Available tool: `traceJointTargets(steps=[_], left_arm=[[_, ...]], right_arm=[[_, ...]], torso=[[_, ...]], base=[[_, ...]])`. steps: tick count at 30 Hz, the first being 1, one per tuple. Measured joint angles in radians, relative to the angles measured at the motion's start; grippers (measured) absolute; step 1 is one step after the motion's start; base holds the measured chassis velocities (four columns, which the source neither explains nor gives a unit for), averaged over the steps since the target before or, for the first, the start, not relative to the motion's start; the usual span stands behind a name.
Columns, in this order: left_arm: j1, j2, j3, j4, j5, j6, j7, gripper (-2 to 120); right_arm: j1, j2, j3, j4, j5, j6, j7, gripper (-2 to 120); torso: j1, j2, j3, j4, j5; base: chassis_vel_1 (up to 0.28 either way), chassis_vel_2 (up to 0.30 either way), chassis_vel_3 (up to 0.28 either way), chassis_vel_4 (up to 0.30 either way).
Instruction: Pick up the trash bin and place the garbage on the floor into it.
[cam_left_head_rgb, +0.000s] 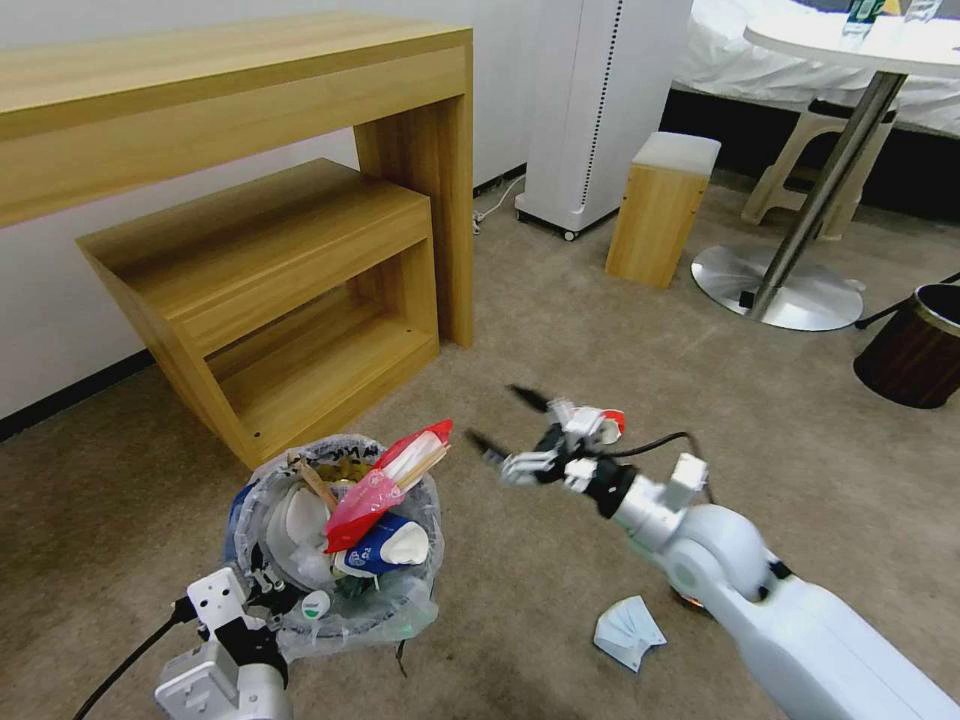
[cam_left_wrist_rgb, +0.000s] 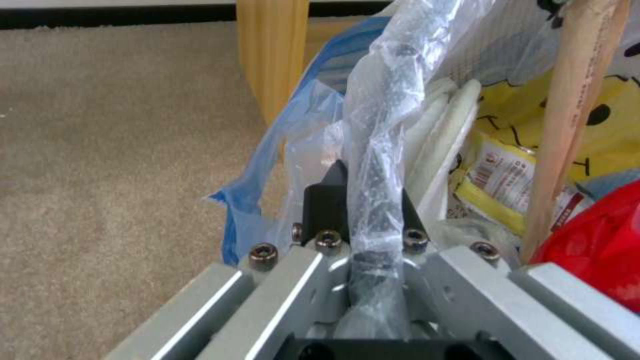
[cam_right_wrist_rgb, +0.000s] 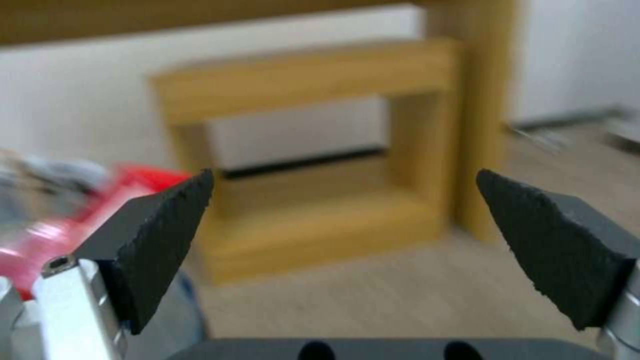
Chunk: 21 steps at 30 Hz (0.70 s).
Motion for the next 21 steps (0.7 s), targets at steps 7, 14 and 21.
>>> traceJointTargets(steps=[7, 14, 21], left_arm=[[-0.024, 0.000, -0.013, -0.002, -0.043, 0.009, -0.004, 0], [-0.040, 0.016, -0.021, -0.011, -0.077, 0.018, -0.008, 0], [-0.032, 0.035, -0.009, -0.015, -0.079, 0.018, -0.010, 0]], right_arm=[[-0.245, -0.007, 0.180, 0.145, -0.067, -0.151, 0.304, 100], [-0.395, 0.049, 0.327, 0.170, -0.119, -0.108, 0.320, 100], [-0.449, 0.098, 0.420, 0.127, -0.144, 0.078, 0.188, 100]], torso=[[0.000, 0.000, 0.000, 0.0000, -0.0001], [0.000, 0.000, 0.000, 0.0000, 0.0000], [0.000, 0.000, 0.000, 0.0001, -0.0001]], base=[[0.000, 0.000, 0.000, 0.000], [0.000, 0.000, 0.000, 0.000], [0.000, 0.000, 0.000, 0.000]])
